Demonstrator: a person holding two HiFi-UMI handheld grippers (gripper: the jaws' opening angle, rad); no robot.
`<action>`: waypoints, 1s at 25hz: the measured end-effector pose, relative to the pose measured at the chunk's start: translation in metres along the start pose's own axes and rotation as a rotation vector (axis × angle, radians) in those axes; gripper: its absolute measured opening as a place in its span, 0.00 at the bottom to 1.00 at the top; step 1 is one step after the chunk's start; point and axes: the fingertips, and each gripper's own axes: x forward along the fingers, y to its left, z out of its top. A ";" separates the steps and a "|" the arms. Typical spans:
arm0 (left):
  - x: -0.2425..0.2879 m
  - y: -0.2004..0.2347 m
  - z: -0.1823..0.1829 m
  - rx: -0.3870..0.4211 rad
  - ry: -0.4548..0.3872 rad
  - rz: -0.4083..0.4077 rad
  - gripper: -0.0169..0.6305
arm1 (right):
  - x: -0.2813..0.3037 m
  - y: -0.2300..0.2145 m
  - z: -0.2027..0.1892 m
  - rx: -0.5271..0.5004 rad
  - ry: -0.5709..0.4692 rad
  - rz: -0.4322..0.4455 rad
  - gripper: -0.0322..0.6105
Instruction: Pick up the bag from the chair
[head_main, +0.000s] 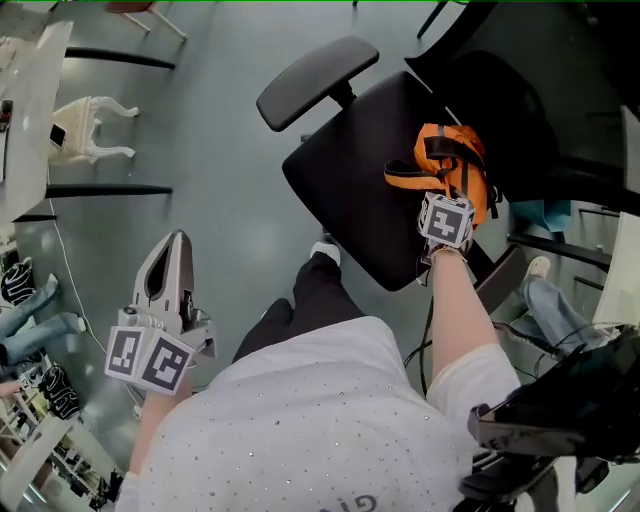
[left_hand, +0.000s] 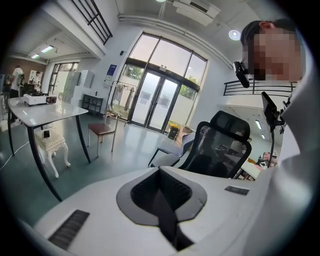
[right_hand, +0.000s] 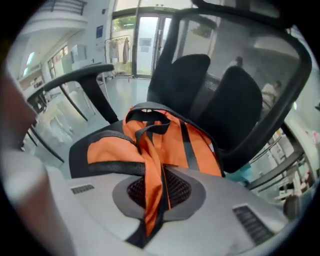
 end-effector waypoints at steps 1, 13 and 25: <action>0.001 -0.001 0.001 -0.002 -0.007 -0.004 0.04 | 0.001 -0.003 -0.001 0.053 0.006 0.038 0.08; 0.025 -0.023 0.015 -0.109 0.016 -0.104 0.04 | -0.071 -0.039 0.044 0.554 -0.186 0.292 0.07; 0.027 -0.069 0.040 -0.054 -0.052 -0.245 0.04 | -0.163 -0.069 0.091 0.524 -0.342 0.287 0.06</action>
